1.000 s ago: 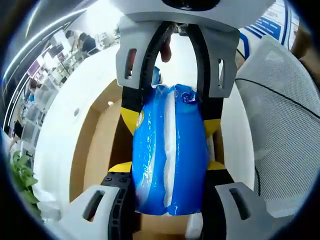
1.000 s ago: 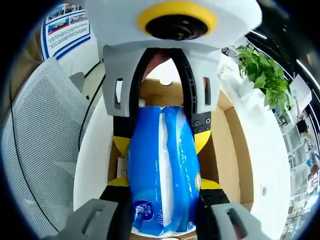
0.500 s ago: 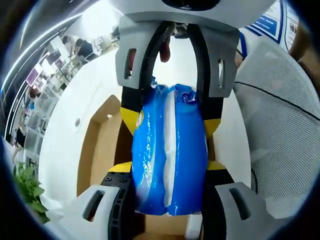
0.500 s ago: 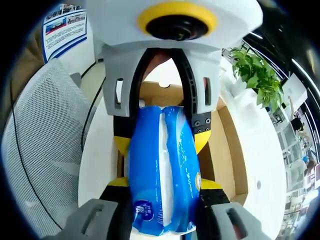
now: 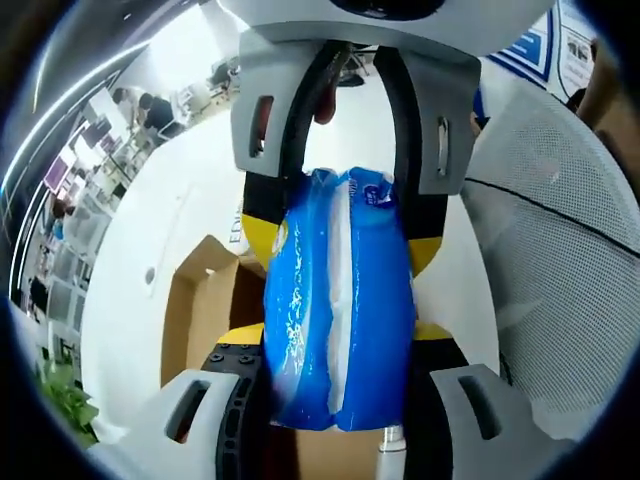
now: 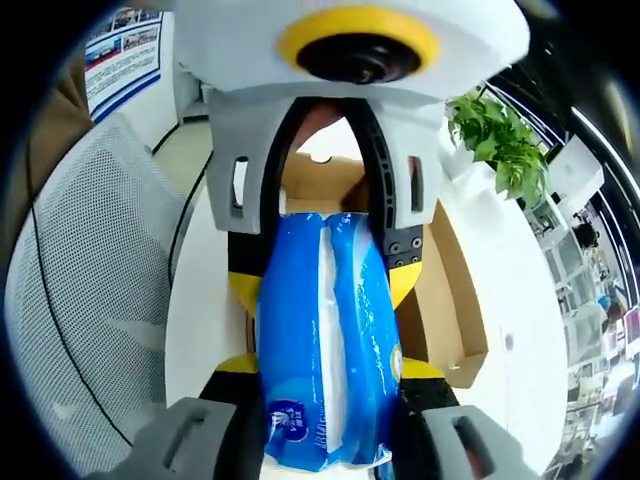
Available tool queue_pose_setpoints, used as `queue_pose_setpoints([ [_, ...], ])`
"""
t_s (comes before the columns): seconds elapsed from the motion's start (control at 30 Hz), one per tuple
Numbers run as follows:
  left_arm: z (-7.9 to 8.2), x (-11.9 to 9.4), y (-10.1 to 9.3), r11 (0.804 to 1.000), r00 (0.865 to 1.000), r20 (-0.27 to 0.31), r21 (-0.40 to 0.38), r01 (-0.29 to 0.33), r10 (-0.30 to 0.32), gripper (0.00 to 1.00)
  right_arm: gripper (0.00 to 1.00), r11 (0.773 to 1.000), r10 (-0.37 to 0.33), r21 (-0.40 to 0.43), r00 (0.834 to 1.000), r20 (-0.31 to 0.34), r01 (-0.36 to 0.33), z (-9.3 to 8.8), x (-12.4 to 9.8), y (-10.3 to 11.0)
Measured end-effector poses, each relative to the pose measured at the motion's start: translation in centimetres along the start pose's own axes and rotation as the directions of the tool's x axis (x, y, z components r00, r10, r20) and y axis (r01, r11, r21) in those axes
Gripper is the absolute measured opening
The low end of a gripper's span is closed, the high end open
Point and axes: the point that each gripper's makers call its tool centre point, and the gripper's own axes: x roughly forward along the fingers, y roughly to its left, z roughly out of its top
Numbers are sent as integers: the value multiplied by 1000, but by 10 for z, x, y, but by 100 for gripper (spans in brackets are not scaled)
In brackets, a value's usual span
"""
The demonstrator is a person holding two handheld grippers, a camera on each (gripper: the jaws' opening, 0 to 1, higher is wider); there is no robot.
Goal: Operate the shoe box by opening the lid, removing the specified soft item, and placing it in the target area until the item is outside and the box remains undamaged.
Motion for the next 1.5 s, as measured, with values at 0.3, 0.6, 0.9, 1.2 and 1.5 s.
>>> queue_pose_setpoints([
  [0.3,25,8,4,999,1000,16,40,13,-14,49,44,999,-25,28,1000,-13,25,-19,-17,-6],
  [0.6,53,25,4,997,999,31,74,31,-33,49,44,997,-47,58,998,-29,48,-46,-34,-9],
  [0.9,75,40,2,992,997,39,109,58,-62,49,44,993,-59,95,998,-37,63,-69,-46,-10],
  [1.2,96,55,-3,986,995,42,142,87,-94,49,44,988,-69,135,996,-49,75,-93,-57,-9],
  [1.5,112,71,-6,982,992,51,155,107,-116,49,44,984,-68,160,996,-64,77,-115,-64,-7],
])
